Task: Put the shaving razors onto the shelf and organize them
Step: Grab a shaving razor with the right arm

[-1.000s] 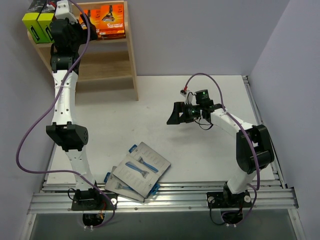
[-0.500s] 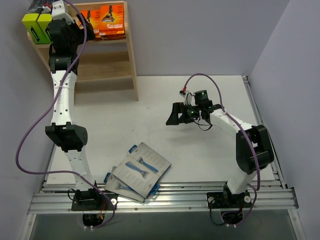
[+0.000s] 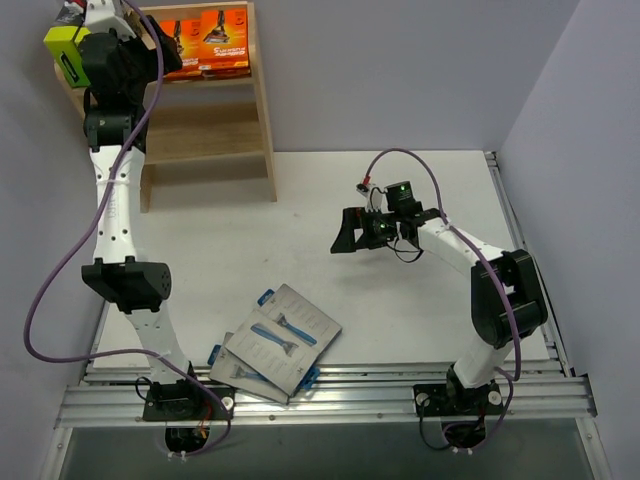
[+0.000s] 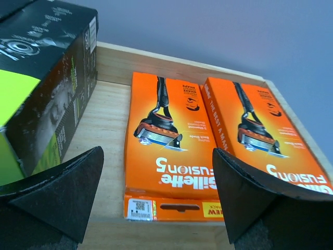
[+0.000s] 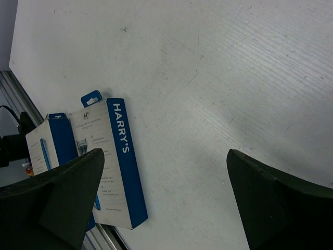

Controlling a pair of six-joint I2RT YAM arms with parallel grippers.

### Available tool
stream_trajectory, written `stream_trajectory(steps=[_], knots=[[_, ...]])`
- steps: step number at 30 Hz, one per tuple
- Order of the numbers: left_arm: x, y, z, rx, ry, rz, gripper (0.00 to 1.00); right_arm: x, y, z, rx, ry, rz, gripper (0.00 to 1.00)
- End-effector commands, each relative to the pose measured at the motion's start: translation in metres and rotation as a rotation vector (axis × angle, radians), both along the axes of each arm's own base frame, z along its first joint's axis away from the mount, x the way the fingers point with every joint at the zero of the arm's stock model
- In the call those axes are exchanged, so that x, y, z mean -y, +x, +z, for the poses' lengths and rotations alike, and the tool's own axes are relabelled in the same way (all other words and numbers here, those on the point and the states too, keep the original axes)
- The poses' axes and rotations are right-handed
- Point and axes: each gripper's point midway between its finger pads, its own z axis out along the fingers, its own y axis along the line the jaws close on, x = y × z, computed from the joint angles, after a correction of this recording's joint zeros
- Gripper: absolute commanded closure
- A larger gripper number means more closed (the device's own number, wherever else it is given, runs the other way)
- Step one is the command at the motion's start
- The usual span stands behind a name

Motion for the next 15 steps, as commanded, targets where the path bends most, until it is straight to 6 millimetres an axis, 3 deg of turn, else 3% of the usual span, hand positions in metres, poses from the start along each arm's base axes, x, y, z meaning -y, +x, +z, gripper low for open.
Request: stream_trajectory(steps=[1, 6, 8, 9, 10, 15], knots=[[0.001, -0.042, 0.064, 0.150, -0.004, 0.000, 0.06, -0.002, -0.002, 0.015, 0.041, 0.001, 0.014, 0.00], [0.008, -0.053, 0.068, 0.157, -0.013, -0.023, 0.06, -0.003, -0.003, 0.015, 0.041, -0.001, 0.021, 0.00], [0.016, -0.067, 0.077, 0.182, 0.006, -0.036, 0.06, -0.003, -0.003, 0.014, 0.045, -0.005, 0.024, 0.00], [0.016, -0.062, 0.060, 0.144, 0.013, -0.035, 0.06, -0.003, -0.003, 0.015, 0.046, -0.007, 0.024, 0.00], [0.038, -0.076, 0.069, 0.165, 0.030, -0.077, 0.06, -0.001, -0.002, 0.013, 0.050, -0.023, 0.019, 0.00], [0.053, -0.108, 0.056, 0.161, 0.048, -0.108, 0.06, 0.005, -0.001, 0.007, 0.081, -0.110, -0.008, 0.00]])
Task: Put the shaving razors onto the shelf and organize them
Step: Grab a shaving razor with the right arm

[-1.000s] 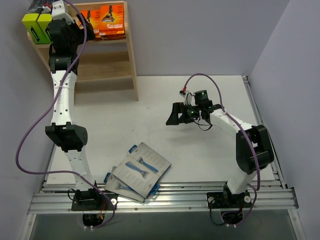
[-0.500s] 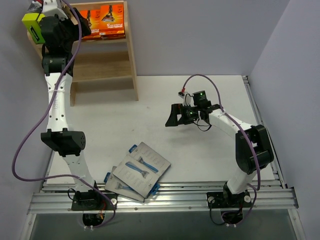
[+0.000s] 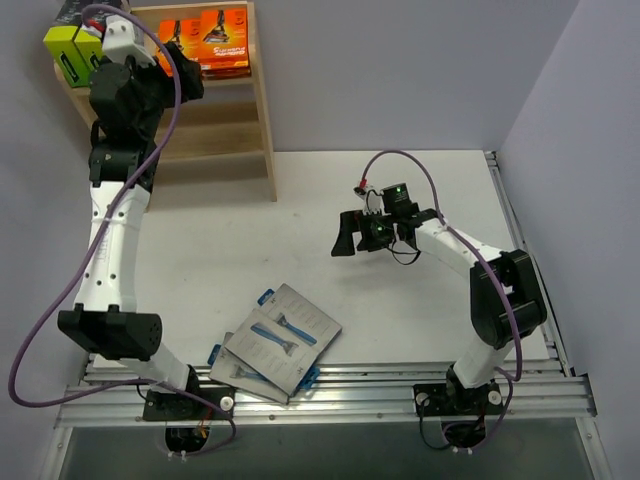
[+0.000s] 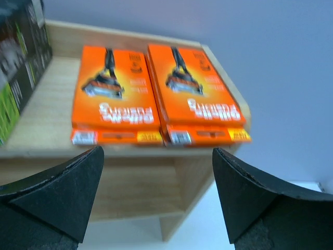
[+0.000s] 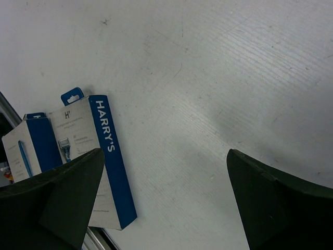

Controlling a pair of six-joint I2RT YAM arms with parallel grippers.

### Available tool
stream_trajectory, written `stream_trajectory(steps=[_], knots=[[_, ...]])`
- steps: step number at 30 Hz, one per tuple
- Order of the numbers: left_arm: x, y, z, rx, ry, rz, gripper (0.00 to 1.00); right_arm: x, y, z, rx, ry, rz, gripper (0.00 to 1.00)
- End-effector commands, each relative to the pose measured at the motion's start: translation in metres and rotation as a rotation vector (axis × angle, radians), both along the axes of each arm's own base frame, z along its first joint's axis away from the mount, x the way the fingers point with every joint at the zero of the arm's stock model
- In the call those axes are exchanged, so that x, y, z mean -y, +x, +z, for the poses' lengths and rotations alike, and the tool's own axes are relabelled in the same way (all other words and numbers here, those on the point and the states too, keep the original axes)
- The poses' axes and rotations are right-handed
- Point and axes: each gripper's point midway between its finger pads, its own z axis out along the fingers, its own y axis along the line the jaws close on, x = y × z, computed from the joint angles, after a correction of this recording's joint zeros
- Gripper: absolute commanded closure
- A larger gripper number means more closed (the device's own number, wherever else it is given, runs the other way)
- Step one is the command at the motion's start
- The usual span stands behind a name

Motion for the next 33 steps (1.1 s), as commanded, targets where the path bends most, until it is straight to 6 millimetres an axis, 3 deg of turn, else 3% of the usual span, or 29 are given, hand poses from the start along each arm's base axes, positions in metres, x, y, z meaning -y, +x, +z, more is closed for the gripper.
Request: stream_trajectory(steps=[1, 6, 7, 8, 10, 11, 14, 15, 17, 18, 20, 21, 23, 24, 27, 28, 30, 31, 33], knots=[[0.007, -0.044, 0.023, 0.094, 0.032, -0.022, 0.06, 0.001, 0.001, 0.015, 0.078, -0.057, -0.004, 0.00], [0.015, -0.091, -0.030, 0.001, 0.047, -0.039, 0.06, 0.007, -0.002, 0.006, 0.068, -0.103, -0.053, 0.00], [0.015, -0.112, -0.028, 0.018, 0.029, -0.044, 0.06, 0.005, -0.003, 0.007, 0.070, -0.095, -0.055, 0.00], [0.016, -0.112, -0.064, -0.054, 0.033, -0.050, 0.06, 0.002, -0.005, 0.010, 0.073, -0.083, -0.053, 0.00], [0.016, -0.132, -0.079, -0.073, 0.018, -0.059, 0.06, -0.002, -0.013, 0.012, 0.066, -0.070, -0.061, 0.00], [0.016, -0.133, -0.112, -0.135, 0.023, -0.062, 0.06, -0.004, -0.017, 0.013, 0.064, -0.066, -0.056, 0.00], [0.016, -0.149, -0.137, -0.159, 0.023, -0.062, 0.06, -0.023, -0.040, 0.025, 0.082, -0.055, -0.006, 0.00], [0.016, -0.150, -0.159, -0.200, 0.027, -0.058, 0.06, -0.030, -0.048, 0.027, 0.091, -0.056, 0.016, 0.00], [0.012, -0.159, -0.166, -0.197, 0.029, -0.038, 0.06, -0.042, -0.066, 0.037, 0.115, -0.055, 0.053, 0.00], [0.010, -0.160, -0.185, -0.230, 0.034, -0.024, 0.06, -0.059, -0.086, 0.040, 0.123, -0.057, 0.115, 0.00], [-0.001, -0.166, -0.194, -0.235, 0.038, 0.039, 0.06, -0.069, -0.104, 0.046, 0.153, -0.086, 0.133, 0.00], [-0.004, -0.168, -0.198, -0.241, 0.045, 0.058, 0.06, -0.086, -0.130, 0.048, 0.172, -0.098, 0.192, 0.00], [-0.014, -0.174, -0.195, -0.252, 0.058, 0.115, 0.06, -0.091, -0.139, 0.055, 0.241, -0.155, 0.137, 0.00], [-0.025, -0.177, -0.192, -0.244, 0.070, 0.175, 0.06, -0.104, -0.163, 0.058, 0.273, -0.166, 0.177, 0.00], [-0.040, -0.189, -0.185, -0.222, 0.065, 0.254, 0.06, -0.108, -0.178, 0.061, 0.355, -0.229, 0.119, 0.00], [-0.044, -0.194, -0.181, -0.208, 0.065, 0.269, 0.06, -0.115, -0.198, 0.060, 0.372, -0.240, 0.155, 0.00], [-0.049, -0.198, -0.180, -0.203, 0.064, 0.294, 0.06, -0.123, -0.209, 0.060, 0.404, -0.263, 0.150, 0.00], [-0.052, -0.201, -0.177, -0.195, 0.060, 0.313, 0.06, -0.131, -0.230, 0.051, 0.416, -0.293, 0.199, 0.00], [-0.057, -0.206, -0.174, -0.182, 0.054, 0.337, 0.06, -0.137, -0.239, 0.052, 0.472, -0.348, 0.191, 0.00]])
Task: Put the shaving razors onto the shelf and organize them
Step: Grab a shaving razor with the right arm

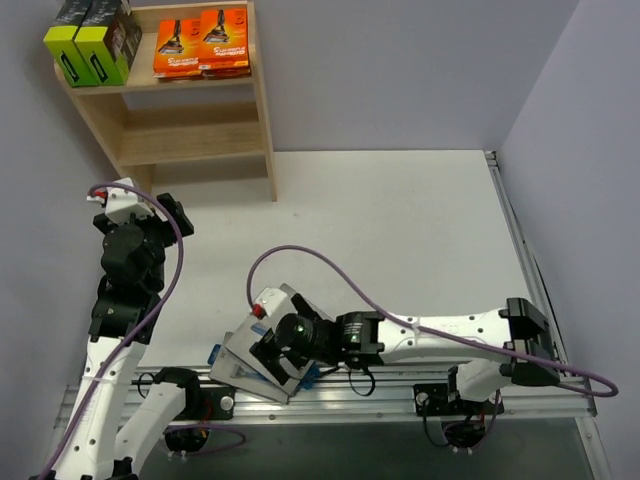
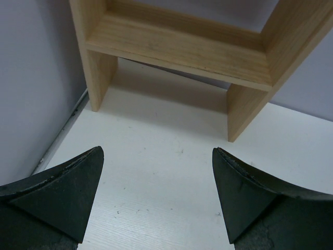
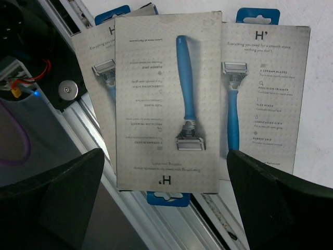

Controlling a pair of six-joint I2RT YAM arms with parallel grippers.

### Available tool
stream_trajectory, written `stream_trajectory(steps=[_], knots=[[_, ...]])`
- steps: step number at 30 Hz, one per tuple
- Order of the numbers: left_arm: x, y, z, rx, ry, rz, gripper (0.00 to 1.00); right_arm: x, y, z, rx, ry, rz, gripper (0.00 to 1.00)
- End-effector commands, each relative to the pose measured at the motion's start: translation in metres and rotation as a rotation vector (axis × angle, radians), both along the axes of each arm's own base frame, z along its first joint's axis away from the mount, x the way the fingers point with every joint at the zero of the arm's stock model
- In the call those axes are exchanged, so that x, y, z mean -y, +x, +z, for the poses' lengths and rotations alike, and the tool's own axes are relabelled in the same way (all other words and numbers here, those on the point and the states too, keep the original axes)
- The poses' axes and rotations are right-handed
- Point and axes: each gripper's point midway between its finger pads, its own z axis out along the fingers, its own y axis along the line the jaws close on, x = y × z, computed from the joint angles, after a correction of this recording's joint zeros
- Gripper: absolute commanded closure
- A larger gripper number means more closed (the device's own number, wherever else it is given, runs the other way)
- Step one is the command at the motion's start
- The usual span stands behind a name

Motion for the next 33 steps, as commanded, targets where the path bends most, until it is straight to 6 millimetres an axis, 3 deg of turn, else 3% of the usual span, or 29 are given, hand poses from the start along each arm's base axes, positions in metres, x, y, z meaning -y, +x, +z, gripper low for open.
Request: stream_trajectory(steps=[1, 8, 10, 16, 21, 26, 33], knots=[[-0.021, -0.011, 0.021, 0.063, 0.012, 0.114, 0.06, -0.008, -0.008, -0.005, 0.173, -0.114, -0.086, 0.00], [-0.029, -0.017, 0.022, 0.081, 0.008, 0.159, 0.06, -0.034, -0.035, -0.037, 0.397, -0.299, -0.075, 0.00], [-0.030, -0.018, 0.023, 0.083, 0.010, 0.162, 0.06, -0.037, -0.034, -0.046, 0.416, -0.328, -0.072, 0.00], [-0.032, -0.023, 0.029, 0.098, 0.005, 0.169, 0.06, -0.030, -0.025, -0.061, 0.428, -0.341, -0.060, 0.00], [-0.031, -0.022, 0.028, 0.091, 0.003, 0.163, 0.06, -0.018, -0.022, -0.096, 0.380, -0.374, -0.037, 0.00], [-0.028, -0.020, 0.027, 0.083, 0.000, 0.147, 0.06, -0.003, 0.008, -0.112, 0.370, -0.415, -0.122, 0.00], [-0.023, -0.013, 0.021, 0.063, -0.001, 0.123, 0.06, 0.013, 0.079, -0.097, 0.321, -0.367, -0.275, 0.00]])
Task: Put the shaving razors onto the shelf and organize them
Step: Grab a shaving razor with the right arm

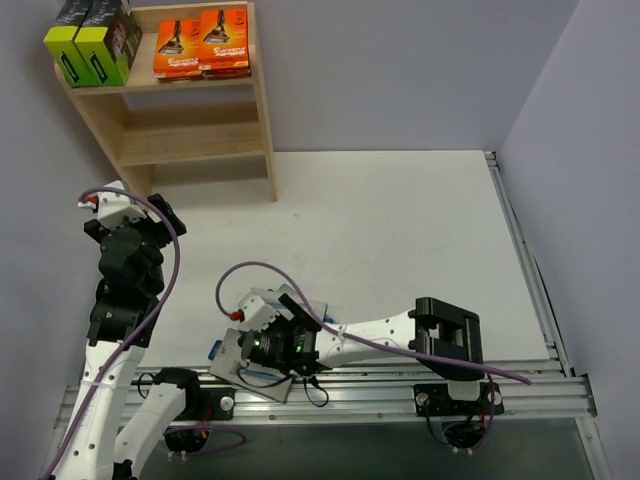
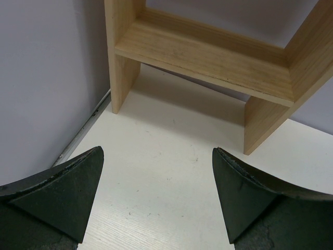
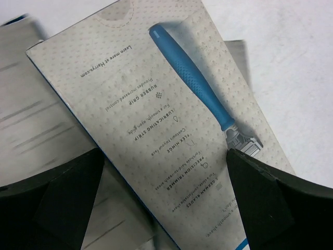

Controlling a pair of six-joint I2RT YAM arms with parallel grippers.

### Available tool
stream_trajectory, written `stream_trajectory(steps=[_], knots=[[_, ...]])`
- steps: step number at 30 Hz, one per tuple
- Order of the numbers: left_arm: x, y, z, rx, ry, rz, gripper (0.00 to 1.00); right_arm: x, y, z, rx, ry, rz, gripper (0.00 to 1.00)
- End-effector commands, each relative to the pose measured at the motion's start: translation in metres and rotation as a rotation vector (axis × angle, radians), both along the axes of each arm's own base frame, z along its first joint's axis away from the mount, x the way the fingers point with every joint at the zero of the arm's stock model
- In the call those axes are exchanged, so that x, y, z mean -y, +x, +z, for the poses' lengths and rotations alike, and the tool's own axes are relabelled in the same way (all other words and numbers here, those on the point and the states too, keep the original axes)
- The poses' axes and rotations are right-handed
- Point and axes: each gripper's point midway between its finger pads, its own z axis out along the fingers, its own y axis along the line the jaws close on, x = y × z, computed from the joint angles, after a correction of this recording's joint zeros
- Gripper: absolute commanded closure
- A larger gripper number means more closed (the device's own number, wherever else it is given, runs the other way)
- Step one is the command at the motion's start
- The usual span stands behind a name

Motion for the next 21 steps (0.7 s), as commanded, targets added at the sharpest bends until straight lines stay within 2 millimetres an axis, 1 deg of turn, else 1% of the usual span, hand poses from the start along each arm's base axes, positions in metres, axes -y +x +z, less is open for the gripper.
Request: stream_trajectory(steps=[1, 2, 3, 5, 6, 7, 9, 10, 12, 13, 15, 16, 19, 20, 21], knots=[[0.003, 0.001, 0.011, 0.027, -0.003, -0.017, 0.06, 0.036, 0.034, -0.014, -0.052, -0.069, -0.062, 0.00], [0.003, 0.001, 0.010, 0.025, -0.003, -0.020, 0.06, 0.038, 0.041, -0.012, -0.053, -0.064, -0.073, 0.01], [0.005, 0.003, 0.009, 0.023, -0.005, -0.026, 0.06, 0.041, 0.053, -0.009, -0.050, -0.053, -0.098, 0.01], [0.005, 0.004, 0.009, 0.020, -0.005, -0.031, 0.06, 0.042, 0.063, -0.004, -0.050, -0.046, -0.110, 0.01], [0.007, 0.006, 0.007, 0.014, -0.006, -0.039, 0.06, 0.044, 0.066, -0.001, -0.051, -0.046, -0.118, 0.01], [0.008, 0.006, 0.007, 0.015, -0.007, -0.040, 0.06, 0.042, 0.066, 0.007, -0.045, -0.033, -0.112, 0.02], [0.008, 0.008, 0.005, 0.009, -0.006, -0.042, 0.06, 0.034, 0.060, 0.016, -0.037, -0.005, -0.082, 0.01], [0.008, 0.008, 0.005, 0.009, -0.007, -0.043, 0.06, 0.028, 0.049, 0.026, -0.030, 0.019, -0.046, 0.01], [0.008, 0.008, 0.005, 0.009, -0.006, -0.040, 0.06, 0.024, 0.037, 0.038, -0.010, 0.037, -0.008, 0.00], [0.008, 0.008, 0.005, 0.009, -0.006, -0.042, 0.06, 0.018, 0.024, 0.042, -0.006, 0.042, 0.023, 0.00], [0.008, 0.008, 0.005, 0.006, -0.006, -0.042, 0.06, 0.016, 0.014, 0.049, -0.008, 0.057, 0.036, 0.00], [0.009, 0.008, 0.006, 0.007, -0.006, -0.045, 0.06, 0.012, 0.002, 0.051, -0.016, 0.068, 0.057, 0.00], [0.009, 0.008, 0.005, 0.006, -0.008, -0.046, 0.06, 0.003, -0.021, 0.055, -0.043, 0.094, 0.114, 0.00], [0.009, 0.008, 0.004, 0.003, -0.007, -0.046, 0.06, -0.003, -0.037, 0.055, -0.054, 0.100, 0.152, 0.00], [0.009, 0.008, 0.005, 0.003, -0.007, -0.046, 0.06, -0.006, -0.045, 0.053, -0.068, 0.103, 0.173, 0.00]])
